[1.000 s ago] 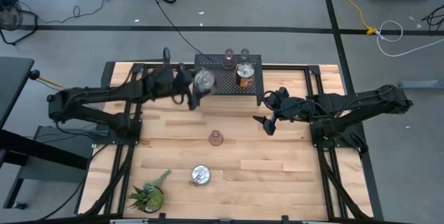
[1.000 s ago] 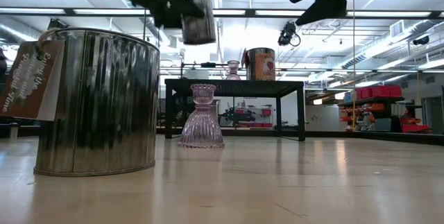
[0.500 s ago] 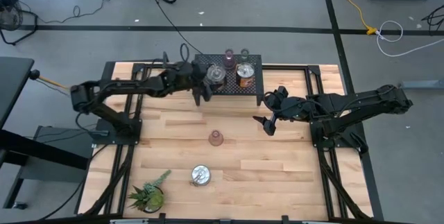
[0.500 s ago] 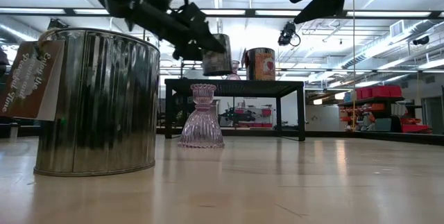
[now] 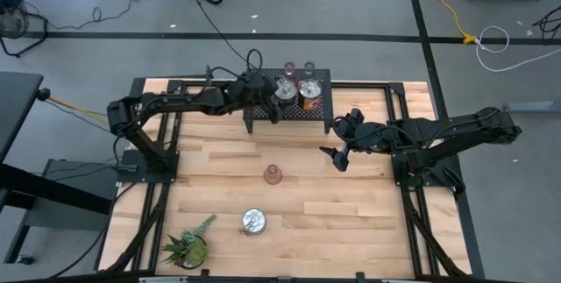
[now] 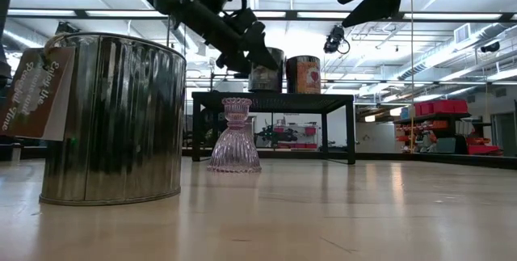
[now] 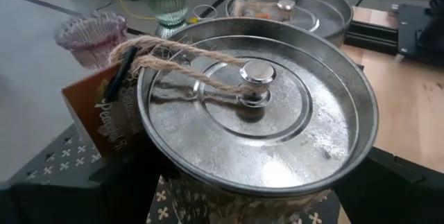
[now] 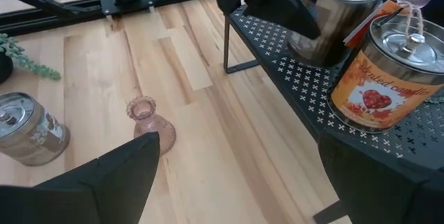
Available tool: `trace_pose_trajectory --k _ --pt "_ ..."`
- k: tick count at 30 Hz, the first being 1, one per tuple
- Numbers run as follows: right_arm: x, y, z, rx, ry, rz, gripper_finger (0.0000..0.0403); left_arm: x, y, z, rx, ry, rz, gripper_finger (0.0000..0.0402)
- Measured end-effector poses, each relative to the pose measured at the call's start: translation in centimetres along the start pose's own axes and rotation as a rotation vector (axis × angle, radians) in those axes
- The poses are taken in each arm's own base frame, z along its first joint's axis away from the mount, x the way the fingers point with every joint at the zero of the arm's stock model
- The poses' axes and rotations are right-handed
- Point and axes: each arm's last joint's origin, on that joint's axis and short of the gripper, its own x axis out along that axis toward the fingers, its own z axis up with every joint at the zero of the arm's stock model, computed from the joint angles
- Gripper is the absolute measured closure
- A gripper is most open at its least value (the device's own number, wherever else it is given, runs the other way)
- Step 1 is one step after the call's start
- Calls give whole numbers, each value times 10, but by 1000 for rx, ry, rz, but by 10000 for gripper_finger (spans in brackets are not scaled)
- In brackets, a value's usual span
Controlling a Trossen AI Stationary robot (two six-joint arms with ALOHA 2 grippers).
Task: Pick & Place candle stick holders
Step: Put the top silver scented candle on the shelf aligned with the silver scented candle
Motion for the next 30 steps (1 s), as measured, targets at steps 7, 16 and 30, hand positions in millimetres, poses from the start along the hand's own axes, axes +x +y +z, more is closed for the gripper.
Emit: trace_pose_trajectory --k 7,16,30 --pt "0 0 0 0 1 2 14 1 3 0 -18 5 15 42" --pt "0 0 0 2 1 2 14 3 1 -3 -36 20 -36 42" --pt "0 0 0 3 1 2 14 3 1 -3 -60 20 -27 31"
